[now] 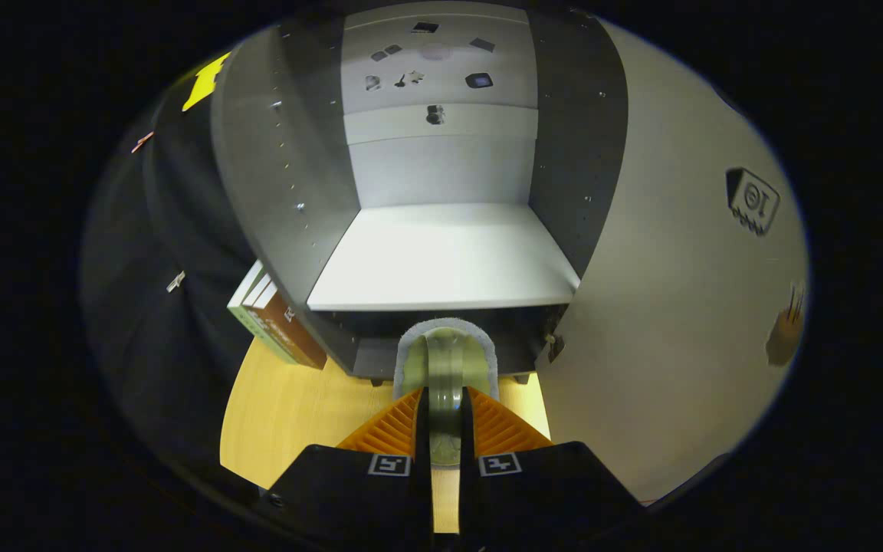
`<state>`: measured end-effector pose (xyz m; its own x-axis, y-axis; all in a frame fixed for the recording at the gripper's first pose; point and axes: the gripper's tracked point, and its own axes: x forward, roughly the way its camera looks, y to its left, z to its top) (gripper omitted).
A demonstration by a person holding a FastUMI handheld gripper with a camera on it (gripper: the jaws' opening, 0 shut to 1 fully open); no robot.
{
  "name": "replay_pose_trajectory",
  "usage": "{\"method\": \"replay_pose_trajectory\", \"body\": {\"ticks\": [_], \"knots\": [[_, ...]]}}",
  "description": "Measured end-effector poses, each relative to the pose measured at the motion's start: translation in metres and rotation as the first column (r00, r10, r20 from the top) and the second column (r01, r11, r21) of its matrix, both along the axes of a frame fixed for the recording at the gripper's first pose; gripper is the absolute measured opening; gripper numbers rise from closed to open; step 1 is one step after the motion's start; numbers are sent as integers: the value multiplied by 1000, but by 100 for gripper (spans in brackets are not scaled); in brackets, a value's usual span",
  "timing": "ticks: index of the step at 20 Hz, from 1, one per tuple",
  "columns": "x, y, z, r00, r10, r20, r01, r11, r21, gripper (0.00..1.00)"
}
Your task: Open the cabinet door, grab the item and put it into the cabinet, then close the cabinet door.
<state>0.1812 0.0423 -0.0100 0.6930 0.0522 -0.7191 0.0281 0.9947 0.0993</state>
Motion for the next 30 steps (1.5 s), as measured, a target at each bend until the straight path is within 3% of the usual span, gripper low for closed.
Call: {"method": "replay_pose_trajectory", "body": {"ticks": [7,14,25,27,30], "knots": [[89,-8,15,999,-41,-5,41,999,-31,17],[155,8,-14,996,-53,-71,53,999,-2,17],[203,8,-51,990,-56,-126,56,998,-7,19],[204,9,-50,992,-52,-112,51,999,-13,25],[202,8,-49,995,-29,-95,26,999,-30,59]]}}
